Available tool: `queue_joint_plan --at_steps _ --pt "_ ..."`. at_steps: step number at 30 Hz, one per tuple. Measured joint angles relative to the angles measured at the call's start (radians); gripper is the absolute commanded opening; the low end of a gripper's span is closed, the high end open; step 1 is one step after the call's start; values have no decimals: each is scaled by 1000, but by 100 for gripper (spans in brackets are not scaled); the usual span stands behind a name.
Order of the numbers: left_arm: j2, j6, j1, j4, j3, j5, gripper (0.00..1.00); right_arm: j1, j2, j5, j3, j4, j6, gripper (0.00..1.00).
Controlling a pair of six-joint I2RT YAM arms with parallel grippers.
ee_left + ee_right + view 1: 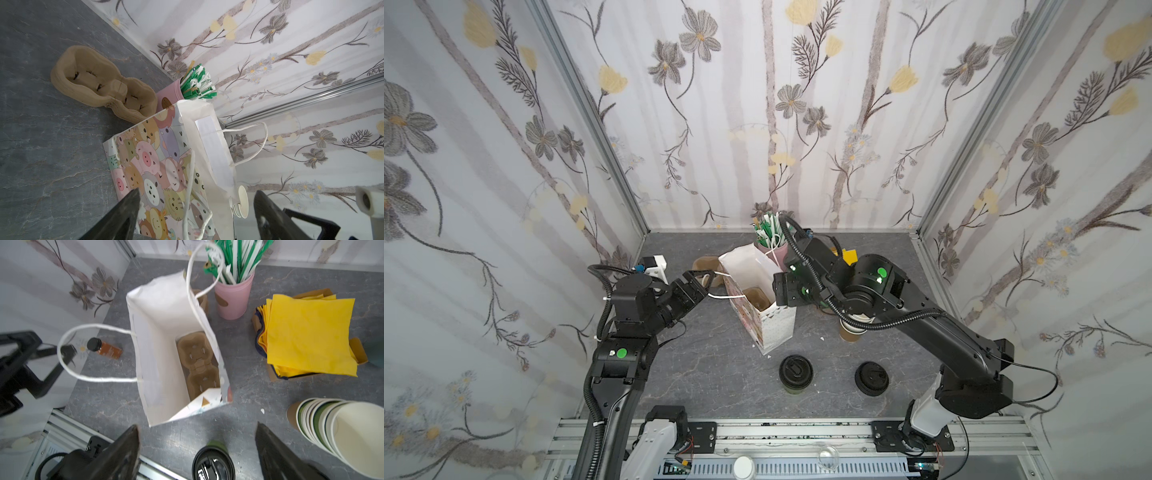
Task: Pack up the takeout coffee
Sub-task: 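Release the bag and move the right gripper over the nearer black-lidded cup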
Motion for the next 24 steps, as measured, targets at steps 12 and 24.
queue_joint_plan --at_steps 12,24 --pt "-132 -72 3 19 -98 -132 91 238 -81 -37 -411 -42 367 99" --pt "-166 -72 3 34 -119 -116 92 211 -173 -189 -735 198 516 98"
